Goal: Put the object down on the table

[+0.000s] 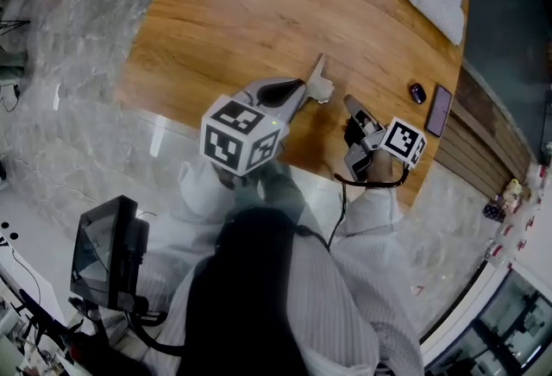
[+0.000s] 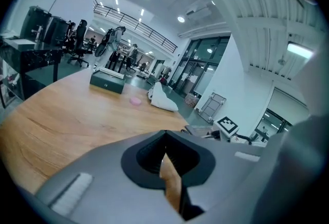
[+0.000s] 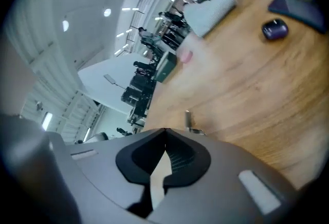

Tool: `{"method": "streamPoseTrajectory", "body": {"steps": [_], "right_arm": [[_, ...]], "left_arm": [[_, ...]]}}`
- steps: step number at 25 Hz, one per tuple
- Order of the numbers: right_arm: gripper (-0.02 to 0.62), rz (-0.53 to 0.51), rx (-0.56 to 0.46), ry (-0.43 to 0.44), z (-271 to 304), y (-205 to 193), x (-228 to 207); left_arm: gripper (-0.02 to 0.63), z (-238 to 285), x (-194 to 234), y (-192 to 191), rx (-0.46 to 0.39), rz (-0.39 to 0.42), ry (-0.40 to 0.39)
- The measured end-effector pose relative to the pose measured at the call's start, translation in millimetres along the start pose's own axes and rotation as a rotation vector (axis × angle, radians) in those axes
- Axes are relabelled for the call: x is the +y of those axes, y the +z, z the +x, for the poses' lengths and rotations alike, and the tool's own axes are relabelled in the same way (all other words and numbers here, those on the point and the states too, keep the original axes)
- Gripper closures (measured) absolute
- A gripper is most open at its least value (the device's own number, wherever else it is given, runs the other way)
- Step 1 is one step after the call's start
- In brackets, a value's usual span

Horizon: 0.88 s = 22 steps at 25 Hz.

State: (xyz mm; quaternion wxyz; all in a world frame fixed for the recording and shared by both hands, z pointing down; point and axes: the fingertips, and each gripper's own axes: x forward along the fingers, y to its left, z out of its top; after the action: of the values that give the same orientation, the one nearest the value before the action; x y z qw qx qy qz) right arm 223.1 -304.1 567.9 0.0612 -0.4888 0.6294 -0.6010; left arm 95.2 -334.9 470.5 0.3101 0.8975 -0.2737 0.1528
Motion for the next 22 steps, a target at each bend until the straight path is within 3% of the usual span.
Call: {"method": "streamPoseTrajectory", "body": {"steps": [3,5,7,11,22], "right_arm": [[0.581,-0.204,-0.132,0.186,-23.3,22.1,98.4],[0.581,-0.312,-0.226,0.256,-47.2,30.5,153.8],[0.583,-0.447,-0.315,0.225,-69.6,35.2,192.0],[0.581,-0.796,-0.461,0.055,-98.3,38.3,236.3],[0.583,-0.861,-0.496,0.071,-109.2,25.0,257.5]], "left_arm": [[0.604,-15.3,-20.8,26.7,-0.042,0.037,-0.025],[0.604,-27.3,-39.1,40.1,-0.074,0.062,-0.034],[0.604,-37.2,-54.0,52.6,-0.105,0.079,-0.033],[0.604,-48.5,-73.3,74.3,-0.155,0.115,-0.027],[0.604,-66.0,-91.6,96.5,-0.222,0.162,-0.023]]}}
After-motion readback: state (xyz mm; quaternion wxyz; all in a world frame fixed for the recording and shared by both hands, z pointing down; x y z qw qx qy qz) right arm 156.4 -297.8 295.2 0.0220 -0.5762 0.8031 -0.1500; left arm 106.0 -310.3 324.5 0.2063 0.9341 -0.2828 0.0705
